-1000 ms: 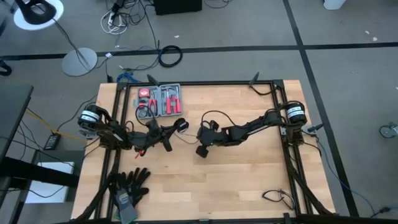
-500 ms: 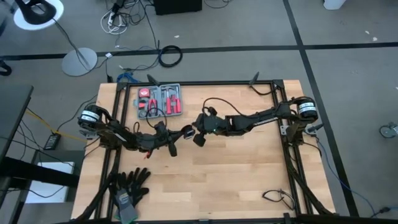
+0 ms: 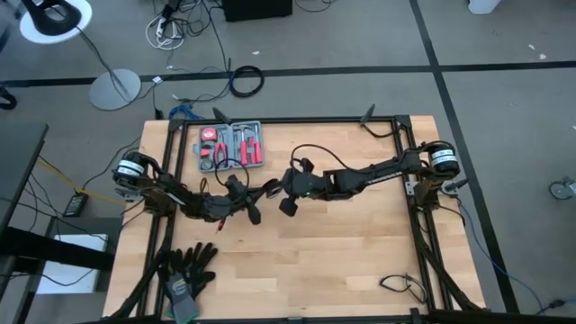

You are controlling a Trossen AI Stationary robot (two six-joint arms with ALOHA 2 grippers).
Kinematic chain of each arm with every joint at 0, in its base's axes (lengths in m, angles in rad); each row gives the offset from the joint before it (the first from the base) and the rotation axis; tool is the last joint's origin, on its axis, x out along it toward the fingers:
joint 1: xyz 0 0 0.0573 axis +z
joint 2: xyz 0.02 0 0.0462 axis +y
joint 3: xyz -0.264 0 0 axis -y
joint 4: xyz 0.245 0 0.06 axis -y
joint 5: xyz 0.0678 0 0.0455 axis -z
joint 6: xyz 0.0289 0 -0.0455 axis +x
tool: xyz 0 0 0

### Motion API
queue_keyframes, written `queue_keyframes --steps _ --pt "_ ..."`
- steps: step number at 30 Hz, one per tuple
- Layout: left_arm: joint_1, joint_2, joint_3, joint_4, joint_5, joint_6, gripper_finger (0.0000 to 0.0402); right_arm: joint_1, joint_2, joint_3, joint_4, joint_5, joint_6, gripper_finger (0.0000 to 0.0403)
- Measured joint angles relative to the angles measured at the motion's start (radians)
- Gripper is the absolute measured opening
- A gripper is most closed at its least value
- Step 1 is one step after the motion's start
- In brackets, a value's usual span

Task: Coil cords
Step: Coil the black wire onto the spool

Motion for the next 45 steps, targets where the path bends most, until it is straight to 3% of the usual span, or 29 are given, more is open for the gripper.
queue_keyframes --steps 9,12,16,23,29,36,45 --pt "0.0 0.0 0.0 0.007 -0.018 0.001 0.0 0.001 -0.009 -0.001 -0.09 0.043 0.003 0.0" --pt "0.001 0.0 0.0 0.001 -0.026 0.002 0.0 0.0 -0.009 0.017 -0.09 -0.027 0.008 0.0" --pt "0.0 0.0 0.001 0.014 -0.048 0.017 0.0 -0.001 -0.002 0.032 0.04 -0.142 -0.008 0.0" --pt "0.0 0.0 0.032 0.012 -0.073 0.051 0.0 -0.013 0.054 0.032 0.13 -0.23 0.011 0.0004" --pt "0.003 0.0 0.034 0.018 -0.094 0.044 0.0 -0.003 0.086 0.031 0.153 -0.276 0.016 0.0039" --pt "0.002 0.0 -0.003 0.164 -0.093 0.05 0.0 -0.002 0.115 0.031 0.096 -0.272 0.027 0.008" --pt "0.002 0.0 -0.112 0.356 -0.11 0.037 0.0 0.017 0.118 0.021 0.058 -0.193 0.022 0.0081"
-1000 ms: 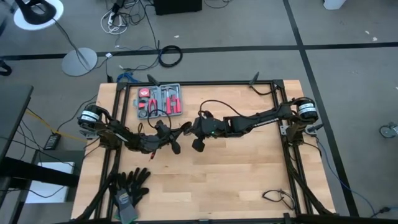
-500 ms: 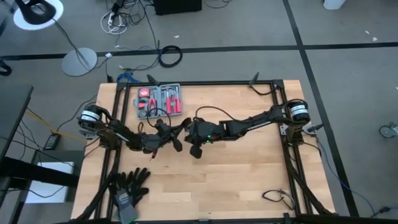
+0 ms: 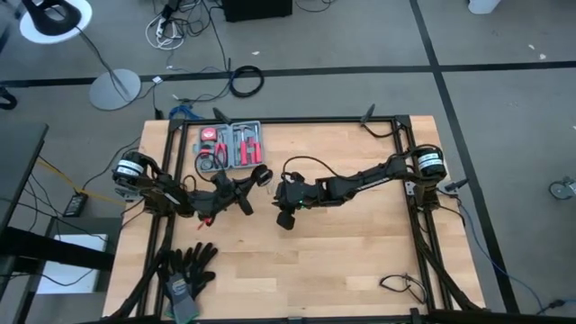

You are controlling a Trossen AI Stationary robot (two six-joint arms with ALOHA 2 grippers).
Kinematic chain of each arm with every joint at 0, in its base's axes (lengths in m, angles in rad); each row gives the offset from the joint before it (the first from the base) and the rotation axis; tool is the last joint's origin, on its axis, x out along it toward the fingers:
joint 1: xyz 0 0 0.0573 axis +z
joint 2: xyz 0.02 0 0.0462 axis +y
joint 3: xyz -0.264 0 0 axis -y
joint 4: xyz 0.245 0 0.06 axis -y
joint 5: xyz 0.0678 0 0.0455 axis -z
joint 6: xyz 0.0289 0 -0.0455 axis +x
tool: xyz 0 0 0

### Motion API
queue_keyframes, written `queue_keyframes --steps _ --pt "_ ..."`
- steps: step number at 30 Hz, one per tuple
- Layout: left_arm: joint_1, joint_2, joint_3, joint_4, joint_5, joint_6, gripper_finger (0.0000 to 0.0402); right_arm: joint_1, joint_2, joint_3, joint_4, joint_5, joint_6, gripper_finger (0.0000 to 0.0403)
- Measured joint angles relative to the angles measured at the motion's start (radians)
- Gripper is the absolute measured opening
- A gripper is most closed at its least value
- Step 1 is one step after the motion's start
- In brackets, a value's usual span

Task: Coil cords
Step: Coil the black wire onto the spool

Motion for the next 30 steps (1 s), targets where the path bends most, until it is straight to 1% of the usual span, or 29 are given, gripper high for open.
queue_keyframes --steps 2,4,7,9,11,14,23,30 --pt "0.0 -0.001 -0.006 0.005 0.002 -0.014 0.0 0.011 0.0 -0.019 0.01 0.045 -0.002 0.008" --pt "0.0 0.0 -0.006 0.007 0.001 -0.014 0.0 0.019 0.0 -0.049 0.055 0.09 -0.002 0.0078" --pt "0.0 0.0 -0.005 0.01 0.003 -0.014 0.0 0.021 0.0 -0.106 0.179 0.113 0.001 0.0077" --pt "0.0 0.0 -0.005 0.013 0.004 -0.014 0.0 0.019 0.0 -0.137 0.228 0.117 -0.005 0.0077" --pt "0.0 0.0 -0.005 0.013 0.004 -0.014 0.0 0.011 0.0 -0.151 0.254 0.146 -0.014 0.0077" --pt "0.0 0.0 -0.005 0.012 0.004 -0.014 0.0 0.0 0.0 -0.152 0.254 0.183 -0.023 0.0076" --pt "0.0 0.0 -0.005 0.009 0.004 -0.014 0.0 -0.008 -0.002 -0.153 0.147 0.186 0.005 0.0076" --pt "0.0 0.0 -0.005 -0.003 0.007 -0.014 0.0 -0.011 -0.002 -0.153 0.2 0.186 -0.029 0.0089"
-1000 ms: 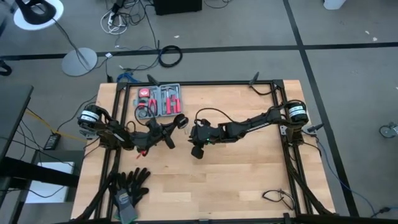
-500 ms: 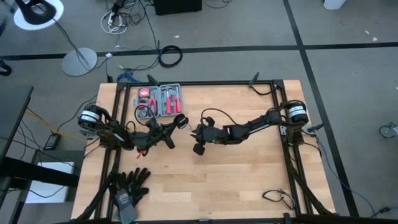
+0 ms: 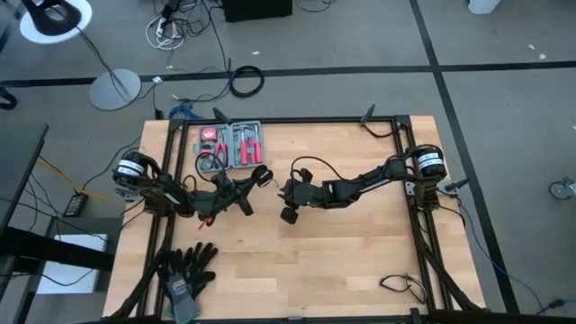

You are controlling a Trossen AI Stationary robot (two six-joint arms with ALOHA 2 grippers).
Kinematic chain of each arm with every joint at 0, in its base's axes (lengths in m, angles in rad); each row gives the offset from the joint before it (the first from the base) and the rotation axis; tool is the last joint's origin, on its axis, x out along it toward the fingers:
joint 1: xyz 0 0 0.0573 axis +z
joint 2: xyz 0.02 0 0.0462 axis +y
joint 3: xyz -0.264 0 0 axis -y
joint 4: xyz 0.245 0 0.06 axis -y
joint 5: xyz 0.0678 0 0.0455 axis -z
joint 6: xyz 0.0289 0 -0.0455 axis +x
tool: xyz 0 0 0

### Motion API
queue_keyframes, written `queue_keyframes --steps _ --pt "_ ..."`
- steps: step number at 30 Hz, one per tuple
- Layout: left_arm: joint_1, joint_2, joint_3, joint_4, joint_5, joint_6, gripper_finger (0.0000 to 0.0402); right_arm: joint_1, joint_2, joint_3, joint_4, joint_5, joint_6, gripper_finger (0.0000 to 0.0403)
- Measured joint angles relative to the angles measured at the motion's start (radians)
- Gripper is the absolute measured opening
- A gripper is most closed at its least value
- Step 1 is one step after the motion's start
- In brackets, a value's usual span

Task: Coil cords
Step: Coil the black wire onto the spool

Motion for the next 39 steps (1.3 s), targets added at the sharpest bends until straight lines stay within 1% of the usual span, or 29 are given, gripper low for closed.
queue_keyframes --steps 6,12,16,20,23,25,30,31,34,39 --pt "0.0 0.0 0.0 0.0 0.0 0.0 0.0 -0.018 0.0 0.0 -0.036 0.012 0.016 0.012" --pt "0.0 0.0 0.0 -0.001 0.004 0.0 0.0 -0.025 0.0 0.0 0.025 0.008 -0.033 0.0146" --pt "0.0 0.0 0.0 -0.001 0.004 0.0 0.0 -0.025 0.0 0.0 0.055 -0.012 -0.054 0.015" --pt "0.0 0.0 0.0 -0.001 0.004 0.0 0.0 -0.025 0.0 0.0 0.056 -0.012 -0.054 0.0146" --pt "0.0 0.0 0.0 -0.001 0.004 0.0 0.0 -0.025 0.0 0.0 0.058 -0.012 -0.055 0.0131" --pt "0.0 0.0 0.0 -0.001 0.004 0.0 0.0 -0.025 0.0 0.0 0.066 -0.012 -0.055 0.0109" --pt "0.0 0.0 0.0 -0.001 0.004 0.0 0.0 -0.025 0.0 0.0 0.097 -0.005 -0.084 0.0017" --pt "0.0 0.0 0.0 -0.001 0.004 0.0 0.0 -0.024 0.0 0.0 0.115 -0.005 -0.097 0.001" --pt "0.0 0.0 0.0 -0.001 0.004 0.0 0.0 -0.023 0.0 0.0 0.153 -0.022 -0.102 0.0016" --pt "0.0 0.0 0.0 -0.001 0.004 -0.001 0.0 -0.023 0.0 0.0 0.156 -0.068 -0.097 0.0004"
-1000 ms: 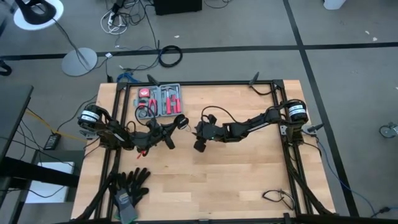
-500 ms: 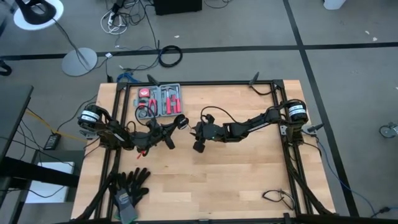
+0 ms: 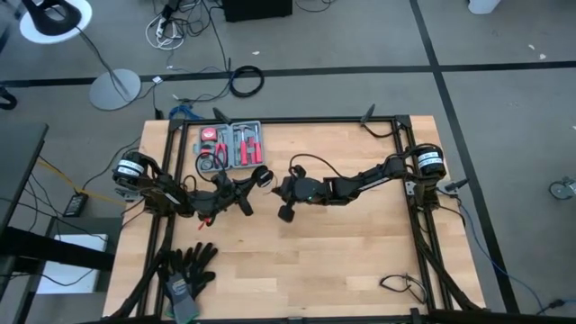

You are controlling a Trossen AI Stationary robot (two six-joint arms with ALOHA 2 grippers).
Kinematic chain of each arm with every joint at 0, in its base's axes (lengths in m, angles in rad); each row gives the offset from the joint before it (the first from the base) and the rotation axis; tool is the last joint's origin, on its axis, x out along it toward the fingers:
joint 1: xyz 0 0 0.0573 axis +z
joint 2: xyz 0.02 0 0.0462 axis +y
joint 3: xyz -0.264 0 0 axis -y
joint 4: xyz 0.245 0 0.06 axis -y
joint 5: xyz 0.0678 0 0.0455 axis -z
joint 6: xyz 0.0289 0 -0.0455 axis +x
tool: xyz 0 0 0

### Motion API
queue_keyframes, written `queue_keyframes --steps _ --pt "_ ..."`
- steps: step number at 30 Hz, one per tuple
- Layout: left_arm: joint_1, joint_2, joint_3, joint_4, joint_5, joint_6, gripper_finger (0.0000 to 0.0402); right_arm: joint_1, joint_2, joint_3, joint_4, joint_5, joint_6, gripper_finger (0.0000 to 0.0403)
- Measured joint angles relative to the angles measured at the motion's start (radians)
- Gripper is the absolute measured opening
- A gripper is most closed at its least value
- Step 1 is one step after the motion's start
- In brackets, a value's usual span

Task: Coil cords
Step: Coil the black wire onto the spool

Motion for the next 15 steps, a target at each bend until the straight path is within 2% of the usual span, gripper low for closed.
queue_keyframes --steps 6,15 --pt "0.0 0.0 0.0 0.018 0.014 0.0 0.0 0.004 0.0 0.0 0.005 -0.101 0.026 0.0001" --pt "0.0 0.0 0.015 0.02 0.015 0.0 0.0 0.012 0.001 0.013 0.062 -0.182 0.015 0.0001"
